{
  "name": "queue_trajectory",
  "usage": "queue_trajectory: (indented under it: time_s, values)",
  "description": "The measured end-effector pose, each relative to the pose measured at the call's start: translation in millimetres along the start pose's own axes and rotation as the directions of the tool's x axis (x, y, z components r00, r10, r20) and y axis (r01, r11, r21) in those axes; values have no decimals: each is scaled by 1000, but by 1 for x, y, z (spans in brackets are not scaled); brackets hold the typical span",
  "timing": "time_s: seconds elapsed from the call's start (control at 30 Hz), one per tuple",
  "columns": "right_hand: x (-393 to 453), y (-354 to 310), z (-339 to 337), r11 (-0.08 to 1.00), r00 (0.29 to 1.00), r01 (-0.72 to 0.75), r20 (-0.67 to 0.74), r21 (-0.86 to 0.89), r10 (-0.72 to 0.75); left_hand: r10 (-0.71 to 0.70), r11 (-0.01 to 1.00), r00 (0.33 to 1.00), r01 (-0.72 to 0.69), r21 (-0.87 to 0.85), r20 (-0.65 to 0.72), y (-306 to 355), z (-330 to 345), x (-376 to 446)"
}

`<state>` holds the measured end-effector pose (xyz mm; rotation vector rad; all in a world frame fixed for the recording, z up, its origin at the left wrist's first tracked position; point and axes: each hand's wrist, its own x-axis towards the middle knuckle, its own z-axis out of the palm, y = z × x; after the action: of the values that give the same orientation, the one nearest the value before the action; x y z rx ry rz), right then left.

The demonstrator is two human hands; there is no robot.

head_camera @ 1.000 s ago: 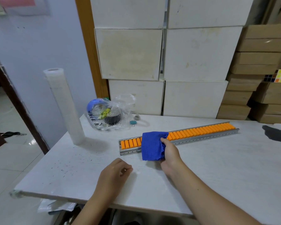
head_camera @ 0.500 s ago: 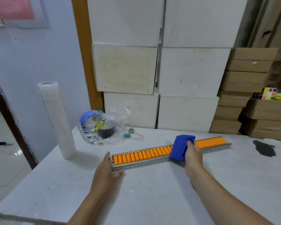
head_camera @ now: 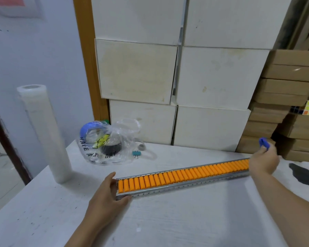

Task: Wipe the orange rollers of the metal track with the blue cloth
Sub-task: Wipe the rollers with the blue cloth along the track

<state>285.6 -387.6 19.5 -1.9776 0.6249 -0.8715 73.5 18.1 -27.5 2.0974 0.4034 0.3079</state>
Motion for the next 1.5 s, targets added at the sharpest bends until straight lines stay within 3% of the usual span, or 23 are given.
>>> queue_trajectory:
  time_s: [0.07,0.13,0.2,0.27,0.5,0.83,1.03,1.37,1.43,1.5]
  values:
    - [9,11,3,989,995,96,7,-109,-96,0,1000,1000,-1,-21,-10,-3,1,1]
    - [12,24,9,939,972,229,117,-257,-205,9,1000,1000,-9,-15,1,-8,0,4]
    - [9,38,18,916,955,240,247,-321,-164,22,1000,1000,-22,-17,9,-12,-1,8]
    - [5,47,26,913,954,189,287,-361,-84,37,999,999,-37,10,8,-14,-1,11]
    - [-17,42,36,905,943,189,327,-382,-60,54,997,998,-53,52,-21,-21,1,13]
    - [-114,3,32,940,857,269,498,-211,-134,43,996,999,-41,75,-21,-18,0,7]
    - [-202,-37,28,905,709,417,653,-82,-268,42,997,999,-41,60,-7,-18,-2,3]
    - [-319,-100,21,764,428,628,757,144,-494,-22,997,1000,22,71,8,-15,0,4]
    - [-334,-108,25,766,357,619,805,176,-474,-34,997,999,33,76,6,-12,-2,4]
    - [-343,-113,25,857,284,457,875,237,-393,-47,995,999,45,86,16,-11,-3,3]
